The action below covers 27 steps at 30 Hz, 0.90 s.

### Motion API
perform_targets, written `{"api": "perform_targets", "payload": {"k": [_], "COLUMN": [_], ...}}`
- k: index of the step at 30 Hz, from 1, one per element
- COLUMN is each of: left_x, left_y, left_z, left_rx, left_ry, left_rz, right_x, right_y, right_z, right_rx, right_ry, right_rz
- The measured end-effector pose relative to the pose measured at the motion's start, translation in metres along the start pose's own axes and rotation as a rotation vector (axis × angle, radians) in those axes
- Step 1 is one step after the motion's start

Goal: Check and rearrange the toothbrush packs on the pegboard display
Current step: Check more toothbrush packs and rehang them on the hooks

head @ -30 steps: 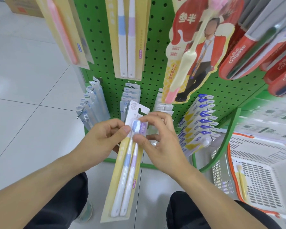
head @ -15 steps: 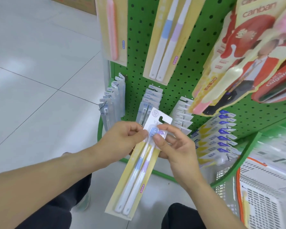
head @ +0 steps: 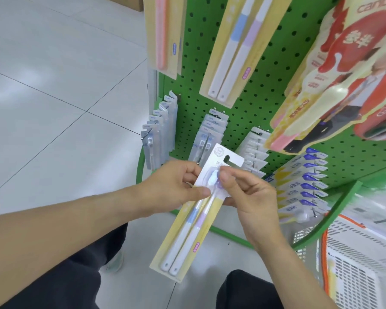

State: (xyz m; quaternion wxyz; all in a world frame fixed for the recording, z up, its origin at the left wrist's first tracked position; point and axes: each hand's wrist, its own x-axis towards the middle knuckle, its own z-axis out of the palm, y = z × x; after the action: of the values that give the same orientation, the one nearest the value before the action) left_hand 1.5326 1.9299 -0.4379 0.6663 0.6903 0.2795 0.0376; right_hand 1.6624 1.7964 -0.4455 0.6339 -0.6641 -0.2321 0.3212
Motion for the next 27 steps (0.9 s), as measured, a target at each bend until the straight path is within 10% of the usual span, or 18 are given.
{"api": "perform_targets", "payload": {"k": [16, 27], "left_x": [0.007, 0.003], "left_y": [0.003, 0.003], "left_z": [0.004, -0.002], "left_rx": [-0.208, -0.055], "left_ry": [0.373, 0.089], "left_rz": [0.233, 0.151], "right_x": [-0.011, -0.005], "right_y": [0.007, 0.004], "right_z": [0.011, 0.000], "right_rx": [-0.112, 0.081], "right_ry": [-0.098, -0.138], "right_rz": [-0.069, 0.056]}}
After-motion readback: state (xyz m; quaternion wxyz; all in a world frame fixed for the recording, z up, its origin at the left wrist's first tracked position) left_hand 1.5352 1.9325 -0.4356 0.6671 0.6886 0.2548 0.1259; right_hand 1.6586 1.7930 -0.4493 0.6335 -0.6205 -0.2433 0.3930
